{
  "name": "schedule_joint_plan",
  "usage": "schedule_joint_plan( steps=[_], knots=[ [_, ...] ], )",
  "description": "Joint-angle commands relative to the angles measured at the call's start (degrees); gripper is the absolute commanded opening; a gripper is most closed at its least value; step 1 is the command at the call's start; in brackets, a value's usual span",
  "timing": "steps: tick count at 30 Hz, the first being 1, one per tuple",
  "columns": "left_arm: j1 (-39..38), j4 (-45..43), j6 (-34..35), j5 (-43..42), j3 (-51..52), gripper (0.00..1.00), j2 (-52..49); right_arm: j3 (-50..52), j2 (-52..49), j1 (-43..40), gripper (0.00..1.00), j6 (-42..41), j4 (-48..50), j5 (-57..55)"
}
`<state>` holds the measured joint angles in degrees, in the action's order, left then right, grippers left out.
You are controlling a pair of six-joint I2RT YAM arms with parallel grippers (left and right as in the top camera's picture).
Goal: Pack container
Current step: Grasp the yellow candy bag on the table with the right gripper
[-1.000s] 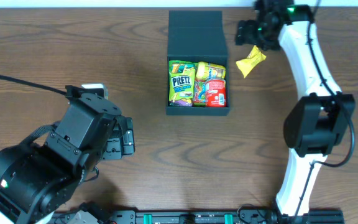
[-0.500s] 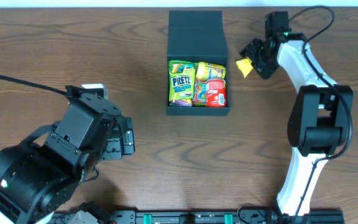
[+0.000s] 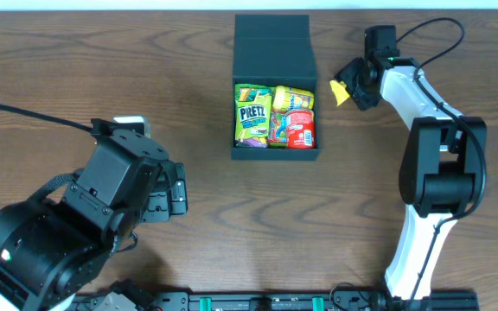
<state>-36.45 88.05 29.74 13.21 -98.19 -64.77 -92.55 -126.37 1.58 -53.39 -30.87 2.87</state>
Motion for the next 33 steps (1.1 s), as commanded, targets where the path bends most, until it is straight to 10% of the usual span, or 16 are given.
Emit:
schedule_joint_plan(
  steps=[1,17,33],
  knots=[
    [0.04,0.0,-0.61,-0.2,-0.55,0.95,0.02,0.48,0.81,0.55,0.66,-0.59,1.05,-1.38],
    [0.04,0.0,-0.59,-0.2,-0.55,0.95,0.02,0.5,0.02,0.83,0.52,-7.89,1.57,-5.66],
    [0.04,0.0,-0.59,-0.2,-0.55,0.95,0.02,0.5,0.02,0.87,0.16,-7.17,0.87,-6.49]
  ],
)
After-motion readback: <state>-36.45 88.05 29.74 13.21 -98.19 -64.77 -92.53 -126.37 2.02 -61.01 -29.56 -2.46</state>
